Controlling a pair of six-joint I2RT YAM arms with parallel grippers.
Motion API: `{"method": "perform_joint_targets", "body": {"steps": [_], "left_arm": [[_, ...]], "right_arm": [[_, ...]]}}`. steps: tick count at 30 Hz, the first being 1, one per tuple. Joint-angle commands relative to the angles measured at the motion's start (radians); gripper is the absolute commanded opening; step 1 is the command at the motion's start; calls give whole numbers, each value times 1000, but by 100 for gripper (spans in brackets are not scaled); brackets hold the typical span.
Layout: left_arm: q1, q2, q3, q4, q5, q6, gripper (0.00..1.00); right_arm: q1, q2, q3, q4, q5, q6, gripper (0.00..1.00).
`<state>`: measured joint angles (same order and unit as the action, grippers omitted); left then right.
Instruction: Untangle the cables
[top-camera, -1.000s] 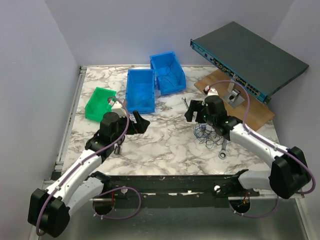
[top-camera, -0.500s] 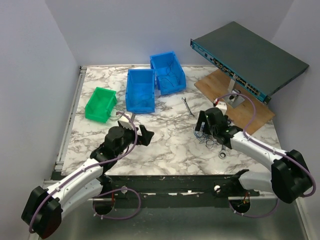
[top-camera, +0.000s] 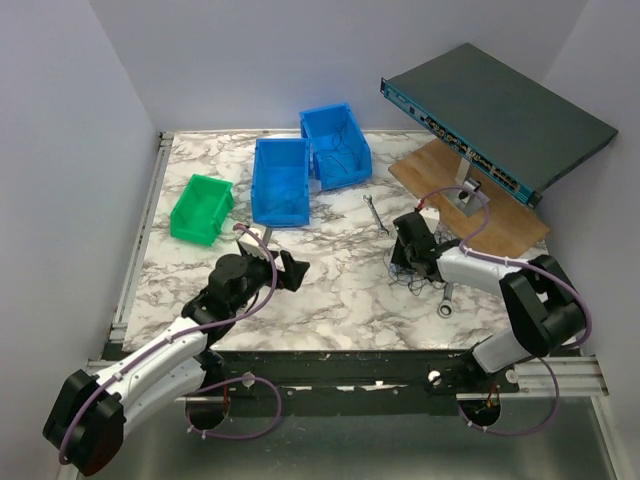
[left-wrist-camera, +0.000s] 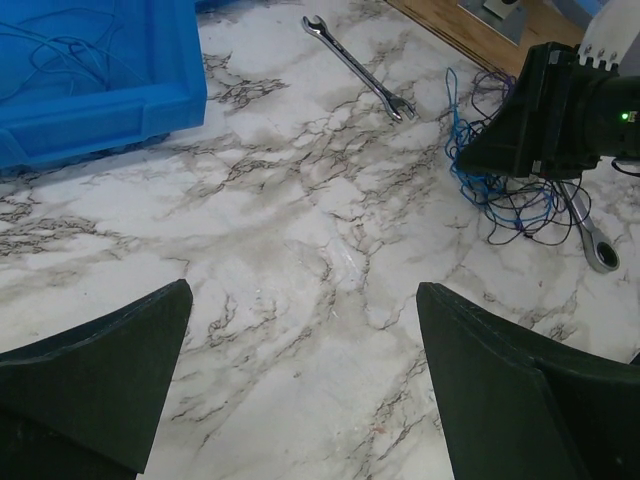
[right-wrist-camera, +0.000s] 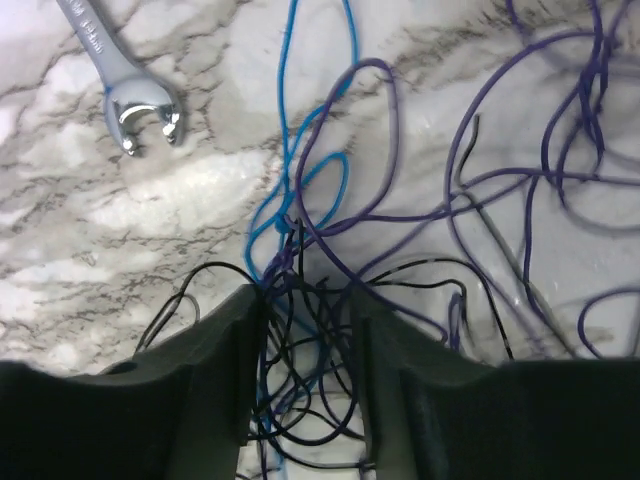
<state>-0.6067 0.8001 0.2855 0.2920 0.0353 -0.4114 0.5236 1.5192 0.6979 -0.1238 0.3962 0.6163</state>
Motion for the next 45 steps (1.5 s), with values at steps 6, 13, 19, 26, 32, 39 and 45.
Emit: {"method": "perform_joint_targets", "body": {"steps": [6,13,19,26,32,39,45], "left_arm": [[-6,-7,-4,42,35,16,99],[-6,39,12,50,67,17,99],[-7,75,22,49,95,17,99],[-8,139,50,32,131,11,99],[-20,173,61,27,157,14,97],[-52,294,91,22,219,-35,90],[-94,474,177,-6,286,-70,88]], "right_arm": [[19,-12,-27,178,-440,-58,1],[177,-68,1,274,-630,-88,1],[205,-141,-60,370,-644,-77,66],[204,-258,-126,286,-509,-105,78],[205,-330,-179,230,-329,-92,76],[204,-319,-220,304,-478,-114,76],[206,-152,-195,383,-607,-93,73]]}}
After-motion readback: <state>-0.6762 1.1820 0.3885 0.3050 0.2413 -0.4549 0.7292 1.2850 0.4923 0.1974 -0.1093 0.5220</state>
